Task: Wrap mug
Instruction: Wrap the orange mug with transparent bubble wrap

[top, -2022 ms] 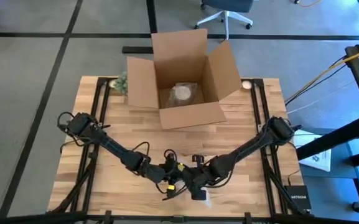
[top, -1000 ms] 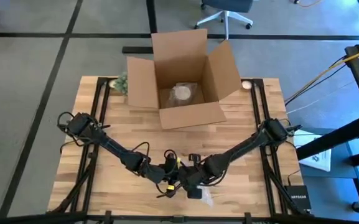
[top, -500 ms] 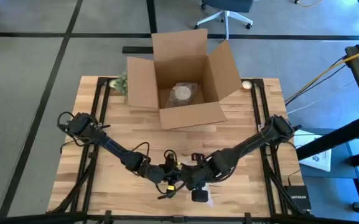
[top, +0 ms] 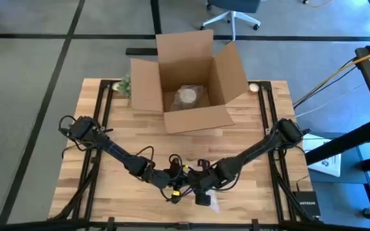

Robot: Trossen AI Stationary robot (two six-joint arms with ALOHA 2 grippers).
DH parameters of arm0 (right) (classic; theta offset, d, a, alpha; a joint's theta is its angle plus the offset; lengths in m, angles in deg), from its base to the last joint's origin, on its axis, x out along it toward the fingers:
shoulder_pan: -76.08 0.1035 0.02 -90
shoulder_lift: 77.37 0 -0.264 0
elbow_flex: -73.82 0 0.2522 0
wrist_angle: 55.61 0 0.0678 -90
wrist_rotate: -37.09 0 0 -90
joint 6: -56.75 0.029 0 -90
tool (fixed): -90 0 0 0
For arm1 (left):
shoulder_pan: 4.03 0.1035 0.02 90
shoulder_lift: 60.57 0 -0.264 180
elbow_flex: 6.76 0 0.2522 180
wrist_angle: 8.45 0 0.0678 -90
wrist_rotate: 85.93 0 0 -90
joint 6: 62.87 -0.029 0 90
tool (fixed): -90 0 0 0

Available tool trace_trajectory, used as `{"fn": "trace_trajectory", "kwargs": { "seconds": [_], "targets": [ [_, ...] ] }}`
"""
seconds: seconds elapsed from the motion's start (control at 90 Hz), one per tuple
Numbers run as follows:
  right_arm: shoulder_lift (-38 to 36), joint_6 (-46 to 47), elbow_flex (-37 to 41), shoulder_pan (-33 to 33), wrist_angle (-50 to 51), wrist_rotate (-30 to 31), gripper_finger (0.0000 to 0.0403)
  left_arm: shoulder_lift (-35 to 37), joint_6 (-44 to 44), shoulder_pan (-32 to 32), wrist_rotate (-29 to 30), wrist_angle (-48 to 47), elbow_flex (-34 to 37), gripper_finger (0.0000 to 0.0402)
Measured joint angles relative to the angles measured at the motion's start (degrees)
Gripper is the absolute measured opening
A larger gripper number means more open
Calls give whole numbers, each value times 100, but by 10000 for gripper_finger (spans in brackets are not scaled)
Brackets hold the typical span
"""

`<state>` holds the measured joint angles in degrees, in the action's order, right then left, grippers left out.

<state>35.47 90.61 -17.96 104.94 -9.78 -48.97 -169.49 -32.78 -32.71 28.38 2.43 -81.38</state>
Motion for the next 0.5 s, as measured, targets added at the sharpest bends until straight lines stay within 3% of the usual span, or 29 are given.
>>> {"fn": "trace_trajectory", "kwargs": {
  "seconds": [0.133,0.411,0.5],
  "targets": [
    [-29,4,-154,4,280,-47,0,0,1,-1,0,-17,0,0],
    [-422,-225,-1227,103,1213,-109,0,2,2,-5,-4,-78,0,0],
    [-459,-22,-1293,233,1548,131,0,85,6,-30,-23,-162,0,0]
  ]
}}
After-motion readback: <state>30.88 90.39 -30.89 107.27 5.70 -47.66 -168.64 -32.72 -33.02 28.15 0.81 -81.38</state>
